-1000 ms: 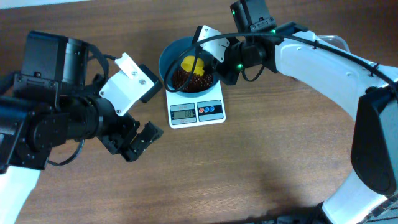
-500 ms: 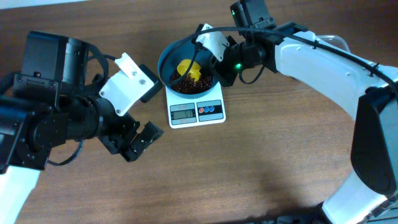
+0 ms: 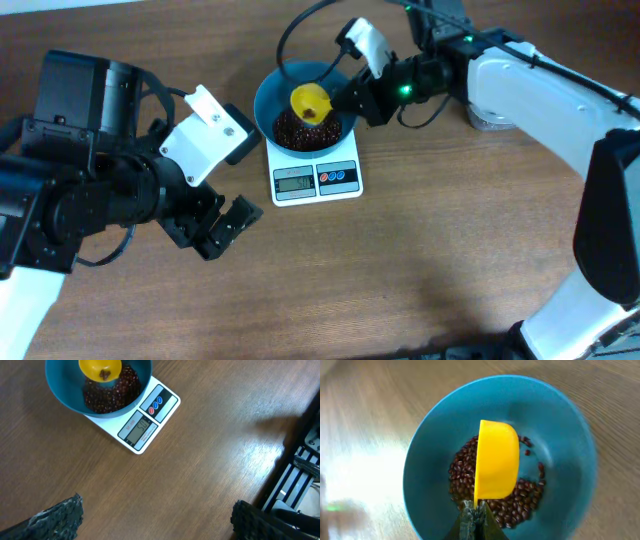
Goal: Scoop item into bowl and weigh 50g on scale
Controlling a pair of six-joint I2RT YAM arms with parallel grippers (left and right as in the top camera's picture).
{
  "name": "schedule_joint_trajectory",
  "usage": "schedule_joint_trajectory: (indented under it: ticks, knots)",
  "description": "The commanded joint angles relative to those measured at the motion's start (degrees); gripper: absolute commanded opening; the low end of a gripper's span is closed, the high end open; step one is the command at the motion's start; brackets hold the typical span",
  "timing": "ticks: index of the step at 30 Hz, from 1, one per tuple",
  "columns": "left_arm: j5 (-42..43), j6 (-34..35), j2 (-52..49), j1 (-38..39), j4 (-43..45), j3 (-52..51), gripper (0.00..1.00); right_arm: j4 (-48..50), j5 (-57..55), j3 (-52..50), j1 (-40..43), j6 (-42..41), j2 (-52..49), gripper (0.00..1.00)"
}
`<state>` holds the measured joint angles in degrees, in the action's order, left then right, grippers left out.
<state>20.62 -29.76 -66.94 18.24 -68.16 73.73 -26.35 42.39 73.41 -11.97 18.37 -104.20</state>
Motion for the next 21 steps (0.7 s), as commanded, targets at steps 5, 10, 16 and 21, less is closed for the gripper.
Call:
schedule_joint_trajectory:
  ticks: [5, 10, 16, 21]
  knots:
    - [0.59, 0.55, 0.02, 0.13, -0.07, 0.39, 0.98, 0.17, 13.00, 2.93, 5.79, -4.35, 1.20, 0.04]
    - [0.59, 0.55, 0.02, 0.13, -0.07, 0.39, 0.98, 0.20, 14.97, 6.91, 7.78, -11.85, 2.40, 0.04]
    - [0.59, 0.55, 0.02, 0.13, -0.07, 0.39, 0.98, 0.17, 21.53, 10.78, 13.62, -14.86, 2.40, 0.04]
    - [0.59, 0.55, 0.02, 0.13, -0.07, 0.39, 0.98, 0.15, 22.03, 10.84, 21.99, -18.08, 2.40, 0.04]
